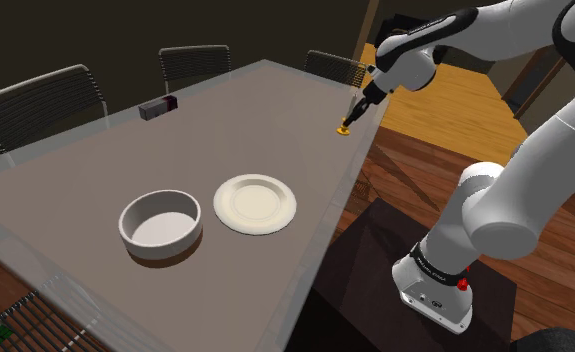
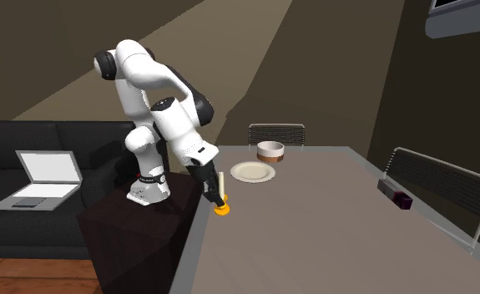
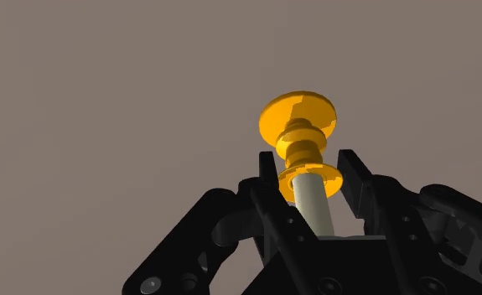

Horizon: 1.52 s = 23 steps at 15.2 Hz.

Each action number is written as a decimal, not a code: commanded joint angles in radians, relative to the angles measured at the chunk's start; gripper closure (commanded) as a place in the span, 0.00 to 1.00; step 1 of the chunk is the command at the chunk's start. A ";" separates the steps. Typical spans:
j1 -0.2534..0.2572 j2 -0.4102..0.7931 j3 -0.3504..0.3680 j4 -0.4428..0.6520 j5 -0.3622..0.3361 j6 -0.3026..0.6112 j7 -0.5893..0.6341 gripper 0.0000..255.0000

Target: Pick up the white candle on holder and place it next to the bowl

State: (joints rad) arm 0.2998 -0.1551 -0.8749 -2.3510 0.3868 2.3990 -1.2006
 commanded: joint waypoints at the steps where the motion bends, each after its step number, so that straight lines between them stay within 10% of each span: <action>1: -0.010 -0.023 0.012 0.008 -0.034 -0.018 0.032 1.00; 23: -0.078 -0.163 0.114 0.188 -0.211 -0.274 0.234 1.00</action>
State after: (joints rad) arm 0.2250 -0.3114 -0.7657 -2.1709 0.1827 2.1369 -0.9741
